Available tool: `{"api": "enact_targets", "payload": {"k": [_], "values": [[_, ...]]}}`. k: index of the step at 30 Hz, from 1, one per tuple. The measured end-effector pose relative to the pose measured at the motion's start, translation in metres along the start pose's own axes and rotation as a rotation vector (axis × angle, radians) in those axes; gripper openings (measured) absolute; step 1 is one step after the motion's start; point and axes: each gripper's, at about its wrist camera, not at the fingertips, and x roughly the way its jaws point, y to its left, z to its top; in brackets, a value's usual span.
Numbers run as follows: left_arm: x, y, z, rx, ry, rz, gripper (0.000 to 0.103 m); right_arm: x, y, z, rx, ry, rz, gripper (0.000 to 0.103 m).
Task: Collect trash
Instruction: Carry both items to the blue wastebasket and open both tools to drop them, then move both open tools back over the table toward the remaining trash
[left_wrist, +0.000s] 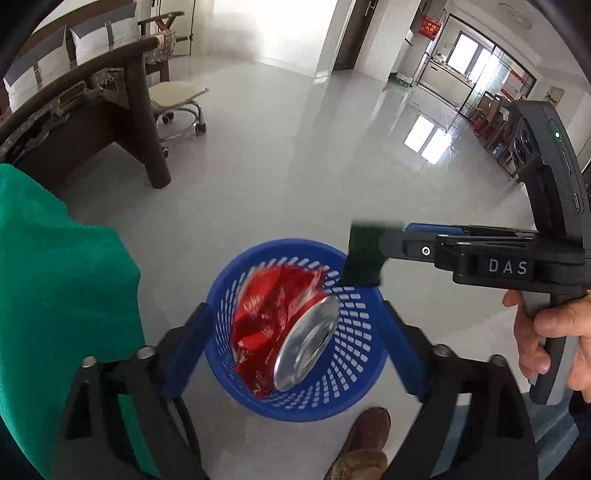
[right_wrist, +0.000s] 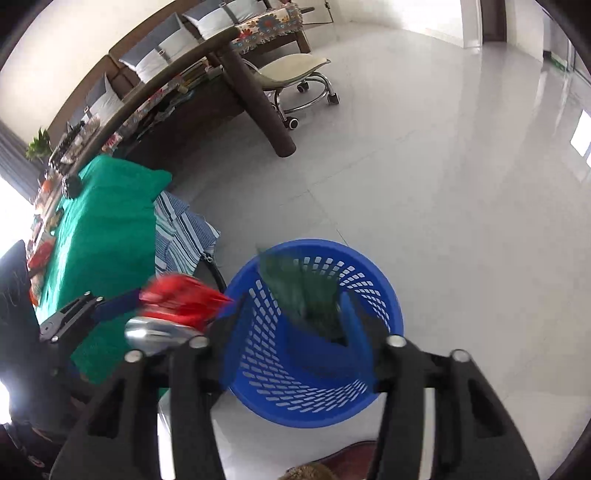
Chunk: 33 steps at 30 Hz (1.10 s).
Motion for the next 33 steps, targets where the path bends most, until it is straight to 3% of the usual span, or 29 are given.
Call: {"api": "enact_targets", "payload": {"k": [3, 8, 11, 14, 19, 23, 33], "values": [[-0.011, -0.006, 0.004, 0.019, -0.093, 0.029, 0.098, -0.012, -0.001, 0.001, 0.008, -0.046, 0.004, 0.054], [-0.050, -0.010, 0.004, 0.051, -0.177, 0.093, 0.098, -0.041, 0.010, 0.001, -0.036, -0.174, -0.063, 0.064], [-0.075, -0.009, -0.001, 0.025, -0.157, 0.115, 0.098, -0.058, 0.029, 0.001, -0.079, -0.252, -0.113, 0.074], [-0.105, -0.004, -0.019, -0.029, -0.155, 0.142, 0.098, -0.073, 0.056, -0.001, -0.151, -0.322, -0.145, 0.074], [-0.161, 0.025, -0.062, -0.065, -0.182, 0.176, 0.098, -0.091, 0.116, -0.014, -0.285, -0.402, -0.114, 0.074], [-0.202, 0.063, -0.100, -0.106, -0.187, 0.256, 0.098, -0.082, 0.169, -0.032, -0.366, -0.393, -0.056, 0.074], [-0.289, 0.187, -0.195, -0.326, -0.145, 0.507, 0.098, -0.025, 0.322, -0.116, -0.517, -0.205, 0.151, 0.074]]}}
